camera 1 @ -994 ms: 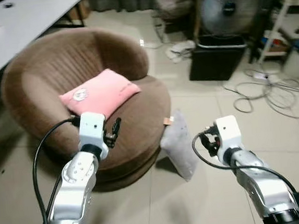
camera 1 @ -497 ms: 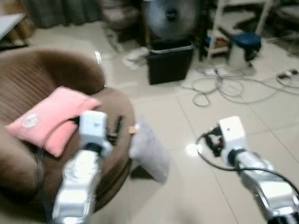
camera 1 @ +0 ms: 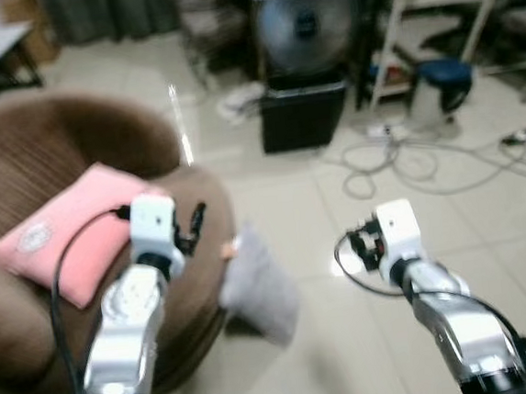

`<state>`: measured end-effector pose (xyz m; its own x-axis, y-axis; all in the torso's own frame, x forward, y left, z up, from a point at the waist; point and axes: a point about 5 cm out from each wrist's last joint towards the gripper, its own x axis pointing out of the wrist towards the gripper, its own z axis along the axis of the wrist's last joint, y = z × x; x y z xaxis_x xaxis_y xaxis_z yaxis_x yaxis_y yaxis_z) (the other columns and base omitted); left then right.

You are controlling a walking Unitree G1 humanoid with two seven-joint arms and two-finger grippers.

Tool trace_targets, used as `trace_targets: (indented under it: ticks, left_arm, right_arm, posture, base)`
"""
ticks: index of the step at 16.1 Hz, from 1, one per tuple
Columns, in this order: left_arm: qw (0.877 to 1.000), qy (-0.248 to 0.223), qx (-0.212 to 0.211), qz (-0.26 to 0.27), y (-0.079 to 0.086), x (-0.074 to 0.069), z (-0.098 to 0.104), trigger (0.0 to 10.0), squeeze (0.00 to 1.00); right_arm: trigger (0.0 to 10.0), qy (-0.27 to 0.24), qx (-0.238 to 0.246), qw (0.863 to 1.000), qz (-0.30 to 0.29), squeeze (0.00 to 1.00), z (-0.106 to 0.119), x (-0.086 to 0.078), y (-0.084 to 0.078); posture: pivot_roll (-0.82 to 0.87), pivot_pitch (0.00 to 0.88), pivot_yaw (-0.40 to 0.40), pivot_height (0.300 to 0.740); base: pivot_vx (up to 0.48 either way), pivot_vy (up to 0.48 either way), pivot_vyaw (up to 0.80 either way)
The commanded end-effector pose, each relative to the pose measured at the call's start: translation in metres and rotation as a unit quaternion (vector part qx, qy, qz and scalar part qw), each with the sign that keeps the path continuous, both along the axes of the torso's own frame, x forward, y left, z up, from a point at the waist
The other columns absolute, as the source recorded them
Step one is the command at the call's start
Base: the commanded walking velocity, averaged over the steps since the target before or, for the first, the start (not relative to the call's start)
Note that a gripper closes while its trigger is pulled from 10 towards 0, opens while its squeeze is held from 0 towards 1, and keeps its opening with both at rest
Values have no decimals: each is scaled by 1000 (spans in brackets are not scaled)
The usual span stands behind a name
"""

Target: Move the pillow to the sofa from floor

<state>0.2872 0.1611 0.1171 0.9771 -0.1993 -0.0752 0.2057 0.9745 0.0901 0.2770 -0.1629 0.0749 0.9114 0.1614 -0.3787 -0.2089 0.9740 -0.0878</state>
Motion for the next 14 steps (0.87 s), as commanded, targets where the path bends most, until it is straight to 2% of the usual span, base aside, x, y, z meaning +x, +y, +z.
trace_targets:
  ticks: [1, 3, 6, 13, 14]
  left_arm:
    - [1000, -3, 5, -7, -1, 1, 2, 10000, 0]
    - [1000, -3, 7, -10, -1, 1, 2, 10000, 0]
    - [1000, -2, 8, -14, -2, 0, 1, 10000, 0]
    - [1000, 3, 10, -29, -5, -1, -1, 10000, 0]
    - [999, 4, 10, -30, -6, -2, -2, 10000, 0]
  right_arm:
    - [10000, -1, 4, 1000, -7, 0, 0, 0, -3]
    - [10000, -5, -10, 1000, 8, 0, 0, 0, -2]
    - [10000, -1, -9, 1000, 11, 0, -1, -1, -1]
    - [10000, 2, 6, 1000, 0, 0, -3, -2, -2]
    - [10000, 3, 9, 1000, 1, 0, -3, -3, -2]
  posture:
    - [18, 0, 18, 740]
    - [18, 0, 18, 740]
    - [18, 0, 18, 740]
    - [17, 0, 21, 740]
    - [16, 0, 23, 740]
  base:
    - [390, 0, 0]
    - [392, 0, 0]
    - [390, 0, 742]
    - [386, 0, 0]
    - [382, 0, -800]
